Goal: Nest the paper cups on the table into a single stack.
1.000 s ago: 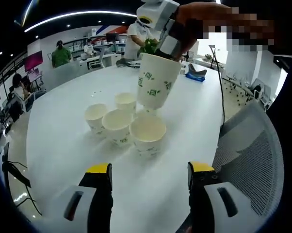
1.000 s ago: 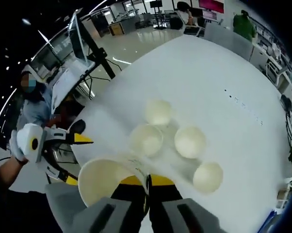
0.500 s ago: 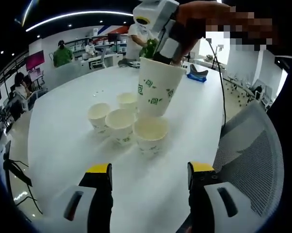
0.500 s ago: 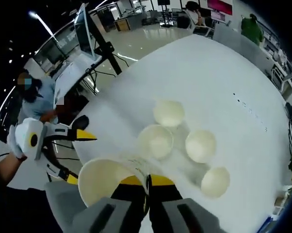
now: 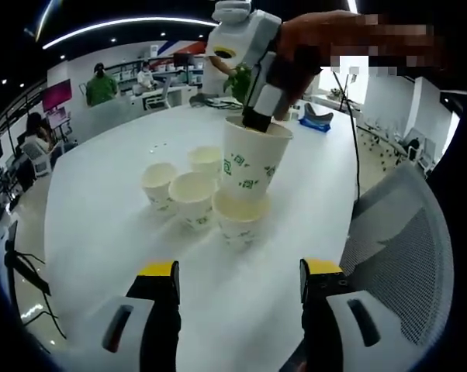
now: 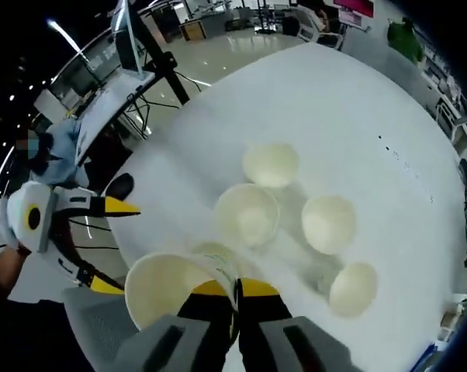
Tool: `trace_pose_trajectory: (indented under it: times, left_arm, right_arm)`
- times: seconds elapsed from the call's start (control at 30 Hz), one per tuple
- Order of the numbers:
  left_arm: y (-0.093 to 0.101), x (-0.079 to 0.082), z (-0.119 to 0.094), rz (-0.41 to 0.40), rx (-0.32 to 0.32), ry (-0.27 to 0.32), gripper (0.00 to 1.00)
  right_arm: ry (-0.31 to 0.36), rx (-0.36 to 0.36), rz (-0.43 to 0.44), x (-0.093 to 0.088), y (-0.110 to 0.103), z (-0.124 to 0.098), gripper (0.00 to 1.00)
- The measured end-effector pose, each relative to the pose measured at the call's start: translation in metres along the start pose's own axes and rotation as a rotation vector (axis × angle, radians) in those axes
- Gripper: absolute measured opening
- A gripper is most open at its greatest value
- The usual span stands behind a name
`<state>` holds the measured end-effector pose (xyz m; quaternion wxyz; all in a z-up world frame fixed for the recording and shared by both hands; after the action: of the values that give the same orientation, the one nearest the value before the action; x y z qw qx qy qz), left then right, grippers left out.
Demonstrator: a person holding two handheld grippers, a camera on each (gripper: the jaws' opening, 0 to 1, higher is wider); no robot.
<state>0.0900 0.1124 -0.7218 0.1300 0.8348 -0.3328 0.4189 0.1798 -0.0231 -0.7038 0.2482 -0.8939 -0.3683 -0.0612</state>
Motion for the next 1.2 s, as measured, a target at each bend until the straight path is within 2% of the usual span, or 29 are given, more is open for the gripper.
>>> trace_pose_trajectory:
  times: [0.23, 0.53, 0.7, 0.77, 1.2]
  left_arm:
    - [-0.008, -0.008, 0.004, -0.003, 0.002, -0.002, 0.61]
    - [-0.005, -0.002, -0.004, -0.005, 0.008, 0.001, 0.61]
    - [-0.011, -0.007, 0.000, -0.007, 0.010, -0.001, 0.61]
    - [-0.005, -0.003, -0.005, -0.007, 0.009, 0.001, 0.61]
    - [-0.011, -0.008, 0.000, -0.012, 0.007, 0.000, 0.61]
  right_arm:
    - [-0.024, 0.001, 0.000, -0.001, -0.001, 0.012, 0.00]
    - [-0.055, -0.013, -0.010, -0.006, 0.000, 0.021, 0.00]
    - [-0.064, -0.016, -0.011, -0.006, 0.000, 0.021, 0.00]
    - [-0.068, -0.019, -0.012, -0.006, 0.002, 0.023, 0.00]
    - [-0.084, -0.019, -0.017, -0.006, 0.003, 0.028, 0.00]
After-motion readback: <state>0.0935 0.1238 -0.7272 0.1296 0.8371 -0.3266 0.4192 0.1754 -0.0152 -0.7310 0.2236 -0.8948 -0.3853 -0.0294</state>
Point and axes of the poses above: the point that each gripper's makers call its tool centre point, and the gripper's own axes: z roughly forward along the fingers, y roughly to its right, x roughly out of its top, the point moved 4 cm from there along -z, roughly backward along the fingers, and after that the axes turned 12 degrees about x, right-handed, at the moved point
